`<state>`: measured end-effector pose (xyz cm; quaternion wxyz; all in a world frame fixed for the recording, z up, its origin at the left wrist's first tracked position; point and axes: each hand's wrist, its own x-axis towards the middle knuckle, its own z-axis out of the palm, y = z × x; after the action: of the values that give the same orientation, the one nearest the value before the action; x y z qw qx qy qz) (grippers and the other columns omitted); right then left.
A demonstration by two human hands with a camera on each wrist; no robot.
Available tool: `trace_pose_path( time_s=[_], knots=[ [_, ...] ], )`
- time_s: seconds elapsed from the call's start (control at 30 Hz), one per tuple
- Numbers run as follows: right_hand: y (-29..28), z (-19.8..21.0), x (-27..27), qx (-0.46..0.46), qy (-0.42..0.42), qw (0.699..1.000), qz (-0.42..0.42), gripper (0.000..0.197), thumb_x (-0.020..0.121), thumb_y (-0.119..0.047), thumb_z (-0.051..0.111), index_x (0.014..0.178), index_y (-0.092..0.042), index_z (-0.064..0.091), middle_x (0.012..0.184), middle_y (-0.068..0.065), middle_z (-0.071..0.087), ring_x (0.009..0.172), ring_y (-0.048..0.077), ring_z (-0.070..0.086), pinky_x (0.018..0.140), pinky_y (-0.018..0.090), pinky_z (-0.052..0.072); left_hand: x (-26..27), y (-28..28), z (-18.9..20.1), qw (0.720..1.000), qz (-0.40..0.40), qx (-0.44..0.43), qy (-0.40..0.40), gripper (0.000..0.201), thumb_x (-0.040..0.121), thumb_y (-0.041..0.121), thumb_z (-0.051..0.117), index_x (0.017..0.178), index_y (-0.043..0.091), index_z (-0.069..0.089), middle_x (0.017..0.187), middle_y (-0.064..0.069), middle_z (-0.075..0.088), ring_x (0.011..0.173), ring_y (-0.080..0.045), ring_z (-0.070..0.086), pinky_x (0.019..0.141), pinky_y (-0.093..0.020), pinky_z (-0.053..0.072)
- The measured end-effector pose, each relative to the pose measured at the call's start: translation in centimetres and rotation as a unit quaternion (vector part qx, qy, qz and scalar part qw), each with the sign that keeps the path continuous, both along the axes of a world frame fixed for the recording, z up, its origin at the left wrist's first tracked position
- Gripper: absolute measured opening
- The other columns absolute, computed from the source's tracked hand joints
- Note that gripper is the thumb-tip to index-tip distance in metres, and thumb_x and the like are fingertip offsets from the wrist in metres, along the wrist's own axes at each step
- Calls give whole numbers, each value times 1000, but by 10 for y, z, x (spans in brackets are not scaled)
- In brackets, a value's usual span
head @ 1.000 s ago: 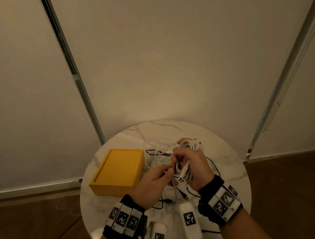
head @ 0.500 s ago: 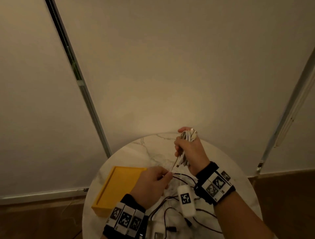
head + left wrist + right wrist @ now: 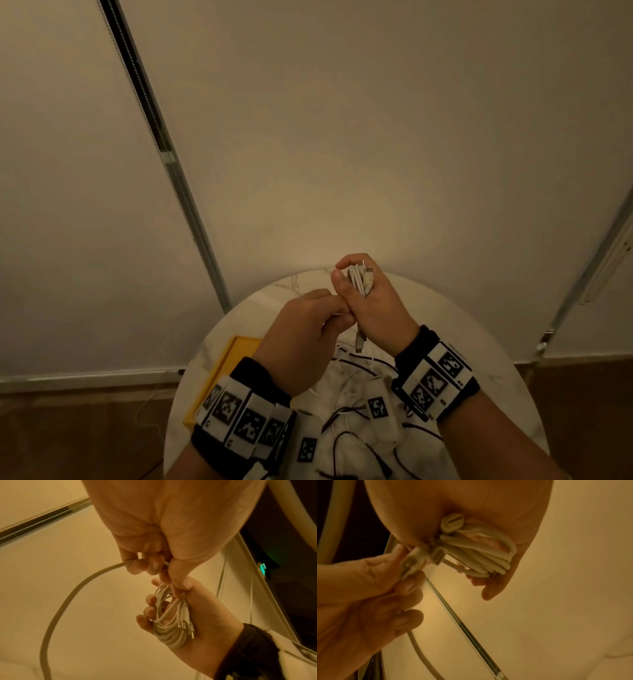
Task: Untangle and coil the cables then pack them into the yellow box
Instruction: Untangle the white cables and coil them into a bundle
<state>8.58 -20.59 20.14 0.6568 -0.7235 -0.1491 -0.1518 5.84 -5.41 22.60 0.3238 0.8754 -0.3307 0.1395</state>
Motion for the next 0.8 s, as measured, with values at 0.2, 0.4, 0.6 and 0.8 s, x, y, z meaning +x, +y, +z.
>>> trace_pose_path(
  time_s=[0.2,0.4,0.6,0.8],
  knots=[
    [-15,-22,30,72,16,993,-92,22,96,-35,67,97,-15,58,70,0,45,61,18,43,57,32,41,29,-14,-21,999,-23,-8,21,18,100,25,53,96,20,70,88,7,65,80,-9,57,72,-30,47],
    [-29,-64,73,118,104,982,-107,20,90,6,66,104,-4,56,67,3,45,54,12,42,49,27,42,81,-31,-52,994,-49,89,50,21,97,8,54,96,14,73,91,1,68,80,-15,62,72,-35,53],
    [-41,-96,132,147,100,977,-118,16,91,0,66,97,-14,58,69,3,47,54,12,40,55,30,37,142,-46,-67,990,-67,76,100,16,97,11,57,91,16,71,84,3,65,77,-9,57,72,-26,46],
    [-58,-103,180,129,81,987,-57,29,99,-43,54,98,-15,60,63,-17,46,56,5,40,55,24,37,189,-69,-86,994,-40,-27,99,13,96,12,60,88,13,70,79,4,63,74,-10,55,66,-14,41]
  ],
)
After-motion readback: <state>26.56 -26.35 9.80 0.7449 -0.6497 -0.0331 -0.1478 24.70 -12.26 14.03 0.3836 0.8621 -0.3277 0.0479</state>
